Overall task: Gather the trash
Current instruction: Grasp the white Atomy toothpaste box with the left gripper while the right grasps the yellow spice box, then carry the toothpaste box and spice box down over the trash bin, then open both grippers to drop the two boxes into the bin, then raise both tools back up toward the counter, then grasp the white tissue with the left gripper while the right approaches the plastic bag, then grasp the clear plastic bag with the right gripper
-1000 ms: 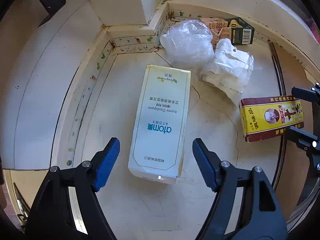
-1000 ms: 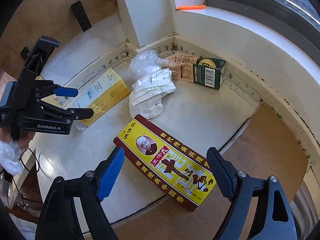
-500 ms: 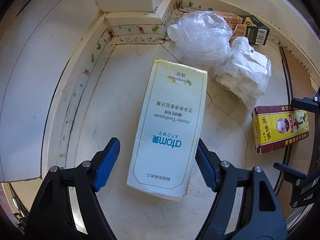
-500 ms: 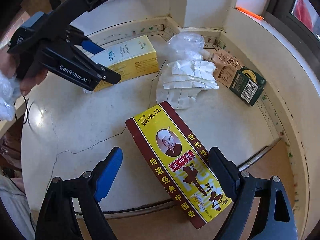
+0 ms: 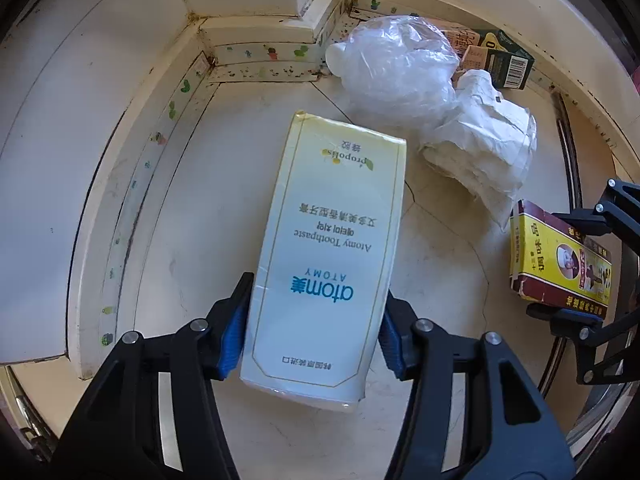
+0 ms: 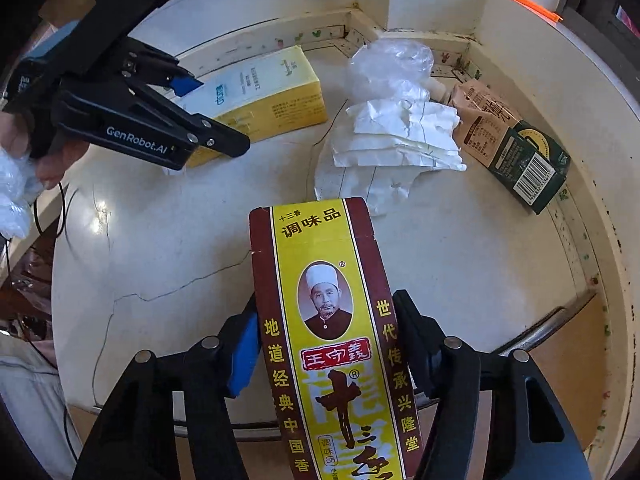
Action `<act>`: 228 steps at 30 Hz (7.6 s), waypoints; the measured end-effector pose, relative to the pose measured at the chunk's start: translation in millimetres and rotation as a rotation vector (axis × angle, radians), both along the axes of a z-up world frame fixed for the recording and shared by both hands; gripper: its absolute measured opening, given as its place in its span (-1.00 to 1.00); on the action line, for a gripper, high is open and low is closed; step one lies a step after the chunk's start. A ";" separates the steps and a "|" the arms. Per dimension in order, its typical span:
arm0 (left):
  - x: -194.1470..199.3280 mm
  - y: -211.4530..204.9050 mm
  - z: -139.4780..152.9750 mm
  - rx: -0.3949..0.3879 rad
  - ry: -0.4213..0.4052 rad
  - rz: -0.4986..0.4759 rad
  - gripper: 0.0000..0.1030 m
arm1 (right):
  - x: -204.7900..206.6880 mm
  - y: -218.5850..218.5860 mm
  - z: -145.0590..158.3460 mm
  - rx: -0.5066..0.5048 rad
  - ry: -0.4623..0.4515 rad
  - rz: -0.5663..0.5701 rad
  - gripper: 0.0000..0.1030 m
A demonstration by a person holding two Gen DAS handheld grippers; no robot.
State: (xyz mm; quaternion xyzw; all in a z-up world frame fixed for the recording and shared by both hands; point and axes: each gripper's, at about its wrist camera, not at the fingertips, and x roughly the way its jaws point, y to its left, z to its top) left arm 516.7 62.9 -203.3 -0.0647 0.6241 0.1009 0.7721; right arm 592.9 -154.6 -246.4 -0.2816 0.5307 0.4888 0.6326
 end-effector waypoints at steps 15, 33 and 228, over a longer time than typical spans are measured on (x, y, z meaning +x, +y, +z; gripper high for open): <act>-93.1 -40.3 46.6 -0.026 -0.087 -0.025 -0.01 | -69.3 -23.1 37.0 0.052 0.012 -0.215 0.19; -367.5 -52.6 107.7 -0.070 -0.230 -0.193 -0.01 | -320.9 -7.6 96.3 0.120 -0.021 -0.599 0.19; -57.6 -24.1 65.7 0.222 -0.261 0.111 -0.50 | 77.6 11.0 25.4 0.398 0.167 -0.888 0.09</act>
